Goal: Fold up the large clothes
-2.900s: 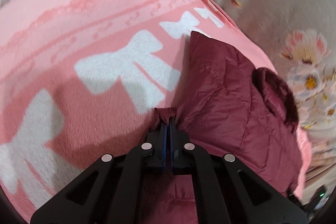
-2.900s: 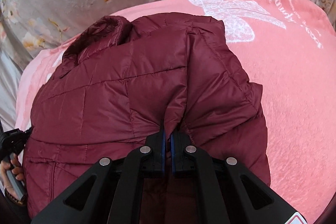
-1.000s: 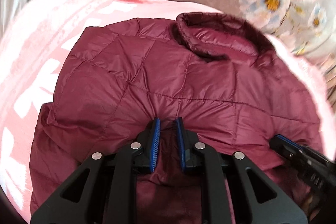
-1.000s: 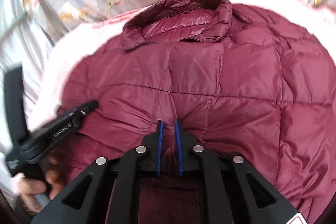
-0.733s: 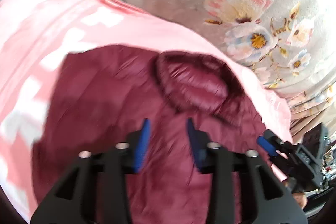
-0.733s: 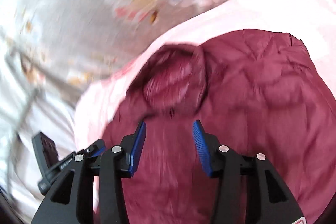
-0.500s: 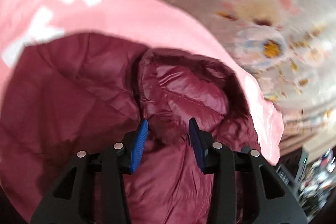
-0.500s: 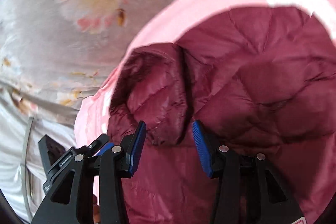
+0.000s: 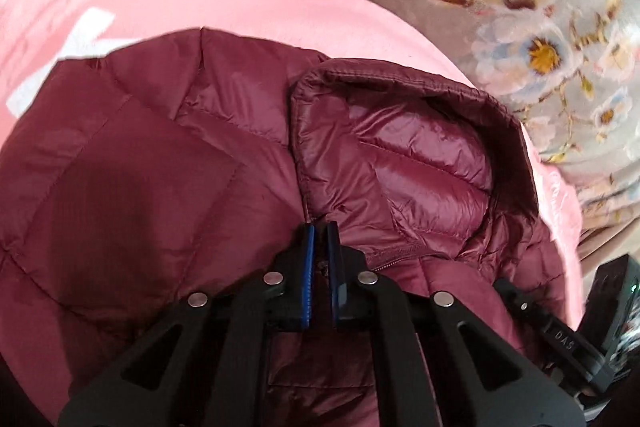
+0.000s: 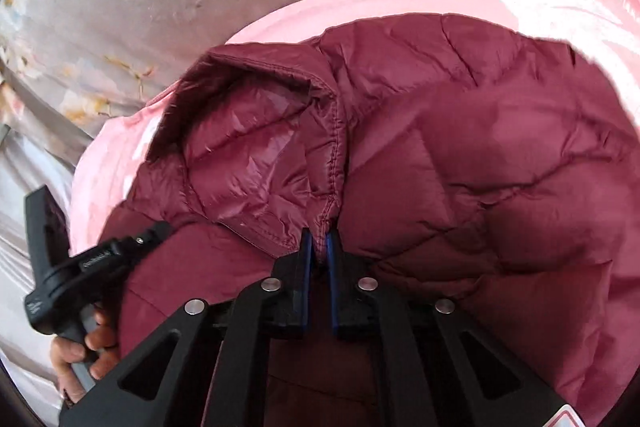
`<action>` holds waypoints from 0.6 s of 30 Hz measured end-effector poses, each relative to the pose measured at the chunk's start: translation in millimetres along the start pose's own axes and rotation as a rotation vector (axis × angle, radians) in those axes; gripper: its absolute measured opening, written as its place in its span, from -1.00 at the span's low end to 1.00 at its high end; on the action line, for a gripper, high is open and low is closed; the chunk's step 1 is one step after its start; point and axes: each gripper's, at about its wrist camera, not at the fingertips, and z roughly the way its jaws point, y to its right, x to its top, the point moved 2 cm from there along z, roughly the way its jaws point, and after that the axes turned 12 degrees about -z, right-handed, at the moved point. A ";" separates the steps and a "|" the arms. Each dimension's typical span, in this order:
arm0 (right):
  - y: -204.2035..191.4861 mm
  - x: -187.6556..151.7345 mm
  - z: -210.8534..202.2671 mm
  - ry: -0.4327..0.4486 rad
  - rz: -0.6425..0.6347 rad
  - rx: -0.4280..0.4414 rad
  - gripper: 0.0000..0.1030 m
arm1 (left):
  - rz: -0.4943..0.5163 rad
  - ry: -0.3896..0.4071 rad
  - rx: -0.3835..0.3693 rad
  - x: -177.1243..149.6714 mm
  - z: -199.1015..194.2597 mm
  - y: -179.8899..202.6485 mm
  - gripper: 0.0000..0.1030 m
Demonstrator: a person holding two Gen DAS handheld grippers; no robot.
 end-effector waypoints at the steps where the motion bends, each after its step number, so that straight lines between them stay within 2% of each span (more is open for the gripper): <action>1: -1.9 0.5 0.5 -0.001 -0.018 -0.013 -0.91 | 0.016 0.010 0.010 -1.4 0.9 0.9 -0.89; 4: -0.1 3.1 0.6 -0.014 -0.020 0.001 -0.90 | 0.055 0.023 0.039 -2.8 -0.1 5.7 -0.87; 6: 8.7 5.6 -9.9 -0.014 0.059 0.042 -0.67 | 0.050 0.008 0.005 -0.9 -12.4 6.7 -0.87; 7: 9.2 9.5 -15.7 -0.002 0.085 0.052 -0.64 | 0.040 0.008 -0.024 -1.1 -18.9 6.1 -0.87; 8: 10.5 16.7 -30.4 0.037 0.109 0.061 -0.64 | 0.012 0.017 -0.077 5.2 -32.9 6.0 -0.76; 11: 6.5 42.4 -56.4 0.147 0.120 0.079 -0.64 | -0.057 0.077 -0.144 33.1 -54.3 12.9 -0.17; 15: -0.2 92.4 -49.5 0.208 0.149 0.097 -0.65 | -0.122 0.114 -0.135 76.4 -41.7 33.9 -0.14; 18: -2.0 120.3 -23.9 0.205 0.185 0.086 -0.65 | -0.179 0.068 -0.123 101.9 -6.5 46.7 -0.16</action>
